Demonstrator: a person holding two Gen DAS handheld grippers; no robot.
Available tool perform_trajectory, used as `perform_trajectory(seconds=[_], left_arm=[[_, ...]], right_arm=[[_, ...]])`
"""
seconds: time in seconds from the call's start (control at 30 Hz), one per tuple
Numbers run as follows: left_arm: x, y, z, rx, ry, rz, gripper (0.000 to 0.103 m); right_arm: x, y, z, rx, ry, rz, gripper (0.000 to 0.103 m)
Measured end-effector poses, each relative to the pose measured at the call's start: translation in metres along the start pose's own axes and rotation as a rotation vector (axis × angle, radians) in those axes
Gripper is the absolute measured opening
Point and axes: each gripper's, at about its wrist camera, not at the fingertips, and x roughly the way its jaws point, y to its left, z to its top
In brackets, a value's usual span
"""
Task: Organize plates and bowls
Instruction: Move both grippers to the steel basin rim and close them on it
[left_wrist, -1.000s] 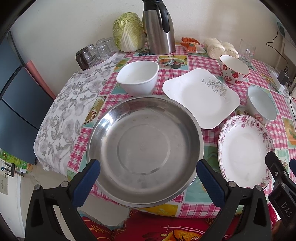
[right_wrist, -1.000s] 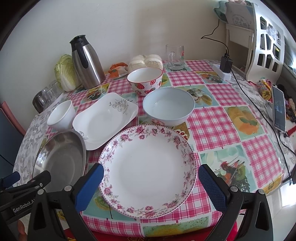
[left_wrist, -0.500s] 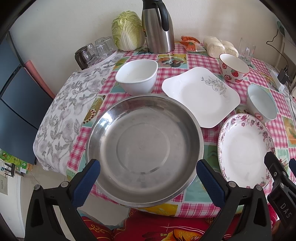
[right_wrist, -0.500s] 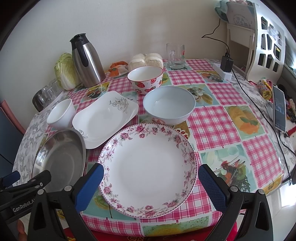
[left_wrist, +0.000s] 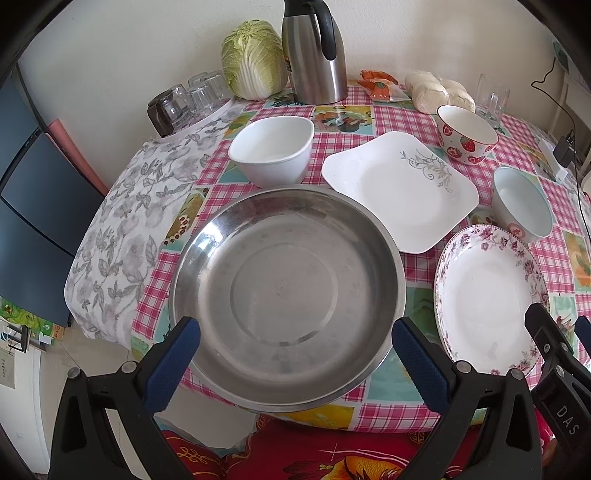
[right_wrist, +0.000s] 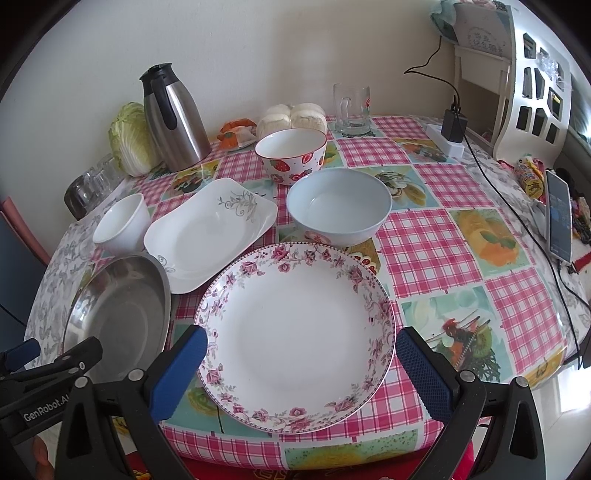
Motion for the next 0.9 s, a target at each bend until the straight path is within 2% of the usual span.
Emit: perform_trajectory(seconds=[0.57, 0.8, 0.9], left_arm=[[0.001, -0.001, 0.000, -0.002, 0.005, -0.001, 0.103], [0.018, 0.013, 0.003, -0.063, 0.069, -0.028, 0.103], [0.026, 0.022, 0.011, -0.087, 0.086, -0.004, 0.103]], right_arm=[[0.001, 0.003, -0.001, -0.009, 0.008, -0.002, 0.103], [0.011, 0.020, 0.005, -0.072, 0.006, 0.004, 0.103], [0.018, 0.029, 0.009, -0.084, 0.006, 0.020, 0.103]])
